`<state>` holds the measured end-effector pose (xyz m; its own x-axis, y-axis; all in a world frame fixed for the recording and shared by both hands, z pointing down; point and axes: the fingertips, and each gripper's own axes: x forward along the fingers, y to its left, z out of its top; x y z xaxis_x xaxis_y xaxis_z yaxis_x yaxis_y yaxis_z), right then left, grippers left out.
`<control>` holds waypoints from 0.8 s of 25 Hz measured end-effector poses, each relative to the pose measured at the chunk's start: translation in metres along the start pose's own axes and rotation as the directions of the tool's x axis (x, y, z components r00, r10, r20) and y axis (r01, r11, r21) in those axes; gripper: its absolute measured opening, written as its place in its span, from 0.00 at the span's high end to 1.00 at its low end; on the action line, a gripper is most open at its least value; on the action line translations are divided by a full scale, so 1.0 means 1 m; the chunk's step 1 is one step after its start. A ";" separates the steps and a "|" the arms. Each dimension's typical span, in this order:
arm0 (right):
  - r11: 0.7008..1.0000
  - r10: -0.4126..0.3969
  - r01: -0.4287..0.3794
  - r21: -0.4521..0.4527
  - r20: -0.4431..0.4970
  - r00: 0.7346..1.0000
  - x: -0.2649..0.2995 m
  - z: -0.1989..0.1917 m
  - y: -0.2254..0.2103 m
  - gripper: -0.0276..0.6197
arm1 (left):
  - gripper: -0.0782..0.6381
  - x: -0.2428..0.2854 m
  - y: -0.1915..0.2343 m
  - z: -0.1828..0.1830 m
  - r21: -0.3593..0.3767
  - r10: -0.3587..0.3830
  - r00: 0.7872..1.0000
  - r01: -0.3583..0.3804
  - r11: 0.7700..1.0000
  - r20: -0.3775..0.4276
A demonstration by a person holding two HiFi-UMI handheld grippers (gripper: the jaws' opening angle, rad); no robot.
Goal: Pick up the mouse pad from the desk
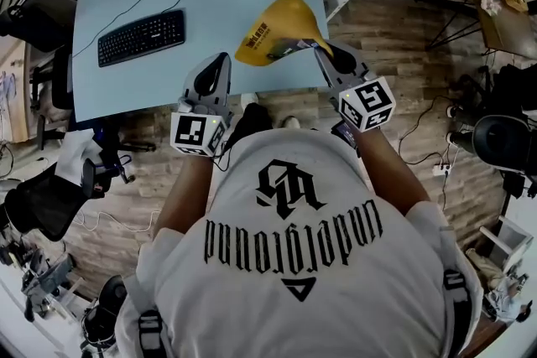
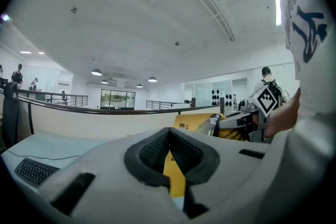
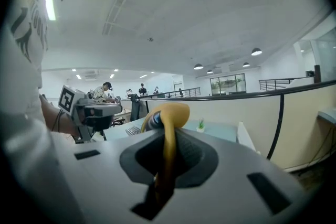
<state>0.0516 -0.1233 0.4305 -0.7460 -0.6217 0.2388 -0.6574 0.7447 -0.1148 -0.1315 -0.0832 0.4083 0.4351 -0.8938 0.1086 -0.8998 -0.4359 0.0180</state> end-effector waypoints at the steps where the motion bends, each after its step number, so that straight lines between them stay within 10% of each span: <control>1: 1.000 0.005 -0.005 -0.001 0.001 1.000 -0.006 -0.001 0.001 0.92 | 0.88 -0.004 -0.007 -0.001 0.000 0.004 1.000 -0.004 1.000 0.002; 20: 0.998 0.065 -0.065 -0.006 0.042 0.997 -0.071 -0.002 0.042 0.92 | 0.88 -0.062 -0.054 0.009 0.029 0.025 1.000 -0.026 0.999 0.019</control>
<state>0.0774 -0.0478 0.4106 -0.7909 -0.5818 0.1898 -0.6071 0.7849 -0.1237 -0.1097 -0.0052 0.3916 0.4127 -0.9064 0.0906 -0.9095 -0.4155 -0.0138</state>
